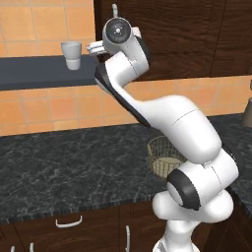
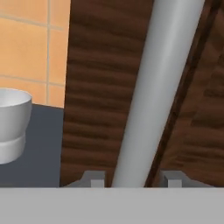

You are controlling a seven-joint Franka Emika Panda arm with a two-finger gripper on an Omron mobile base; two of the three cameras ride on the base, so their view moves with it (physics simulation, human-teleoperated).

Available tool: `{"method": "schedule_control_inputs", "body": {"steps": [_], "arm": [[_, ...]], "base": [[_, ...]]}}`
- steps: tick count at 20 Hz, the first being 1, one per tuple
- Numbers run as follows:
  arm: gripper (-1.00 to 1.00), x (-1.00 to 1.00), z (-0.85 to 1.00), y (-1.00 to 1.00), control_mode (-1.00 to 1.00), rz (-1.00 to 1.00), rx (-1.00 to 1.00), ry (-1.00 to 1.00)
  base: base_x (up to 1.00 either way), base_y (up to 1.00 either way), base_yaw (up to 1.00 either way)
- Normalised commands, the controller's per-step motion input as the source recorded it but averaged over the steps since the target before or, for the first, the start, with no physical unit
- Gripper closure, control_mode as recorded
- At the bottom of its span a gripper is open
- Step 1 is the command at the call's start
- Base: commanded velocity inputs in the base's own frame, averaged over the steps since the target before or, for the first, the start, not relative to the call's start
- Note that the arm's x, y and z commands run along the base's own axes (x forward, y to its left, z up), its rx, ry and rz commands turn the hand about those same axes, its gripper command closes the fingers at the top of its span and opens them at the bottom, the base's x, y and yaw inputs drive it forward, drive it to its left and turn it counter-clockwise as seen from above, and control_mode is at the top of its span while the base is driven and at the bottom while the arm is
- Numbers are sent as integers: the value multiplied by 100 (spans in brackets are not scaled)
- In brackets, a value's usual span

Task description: Open the cabinet, pick up the bread from the cabinet and place it in the basket. Then move the basket to the dining counter.

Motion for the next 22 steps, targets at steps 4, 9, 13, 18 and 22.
{"method": "schedule_control_inputs", "body": {"steps": [4,9,13,18,22], "arm": [[100,-27,0,-14,-100,8,3,0],[100,-99,0,-40,-100,21,5,0],[100,-100,0,-76,-100,21,13,1],[100,-100,0,-95,-100,22,15,8],[100,-100,0,-100,-100,24,15,16]], "base": [[0,0,0],[0,0,0],[0,0,0],[0,0,0],[0,0,0]]}}
